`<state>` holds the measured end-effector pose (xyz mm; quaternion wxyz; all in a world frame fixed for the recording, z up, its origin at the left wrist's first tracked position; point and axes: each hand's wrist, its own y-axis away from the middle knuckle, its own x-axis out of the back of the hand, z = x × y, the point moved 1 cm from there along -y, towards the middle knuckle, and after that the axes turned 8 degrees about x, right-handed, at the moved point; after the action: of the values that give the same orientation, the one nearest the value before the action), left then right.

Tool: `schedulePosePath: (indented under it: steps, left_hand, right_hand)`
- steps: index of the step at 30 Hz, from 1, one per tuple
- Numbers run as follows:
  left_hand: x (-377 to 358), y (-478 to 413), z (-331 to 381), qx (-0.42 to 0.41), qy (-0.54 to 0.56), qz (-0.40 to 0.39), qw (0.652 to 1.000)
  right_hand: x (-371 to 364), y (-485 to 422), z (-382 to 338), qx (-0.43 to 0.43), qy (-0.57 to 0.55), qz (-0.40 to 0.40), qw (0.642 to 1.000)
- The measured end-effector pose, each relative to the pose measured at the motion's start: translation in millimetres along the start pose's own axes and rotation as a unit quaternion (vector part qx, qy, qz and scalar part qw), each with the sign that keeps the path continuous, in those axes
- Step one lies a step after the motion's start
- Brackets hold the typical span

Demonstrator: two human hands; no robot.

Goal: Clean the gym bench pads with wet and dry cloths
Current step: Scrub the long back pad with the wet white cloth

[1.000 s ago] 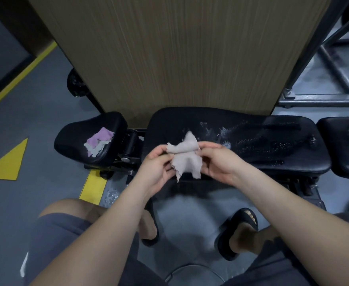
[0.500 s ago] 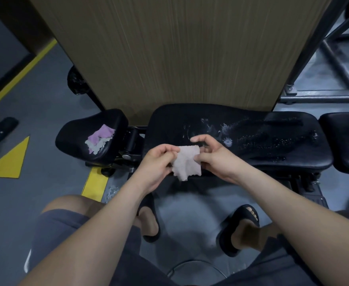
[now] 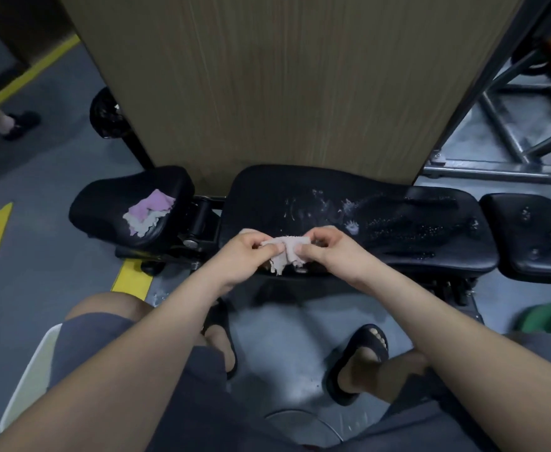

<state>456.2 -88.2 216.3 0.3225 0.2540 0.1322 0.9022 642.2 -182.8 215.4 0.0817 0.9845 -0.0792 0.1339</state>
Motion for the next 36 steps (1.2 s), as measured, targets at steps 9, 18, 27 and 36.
schedulePosePath:
  steps: [9, 18, 27, 36]
  left_hand:
    - [13, -44, -33, 0.117, -0.092, 0.081, 0.986]
    - [11, -104, -61, 0.058, -0.224, 0.151, 0.961]
    - [6, -150, -113, -0.100, -0.327, 0.270, 0.900]
    - [3, -148, -116, -0.096, -0.327, 0.296, 0.892]
  right_hand:
    - [1, -7, 30, -0.093, 0.059, 0.197, 0.974]
    - [-44, -35, 101, 0.092, 0.410, 0.008, 0.908]
    - [-71, -30, 119, 0.111, 0.350, 0.172, 0.914]
    - [-70, -40, 110, 0.135, 0.446, 0.069, 0.882]
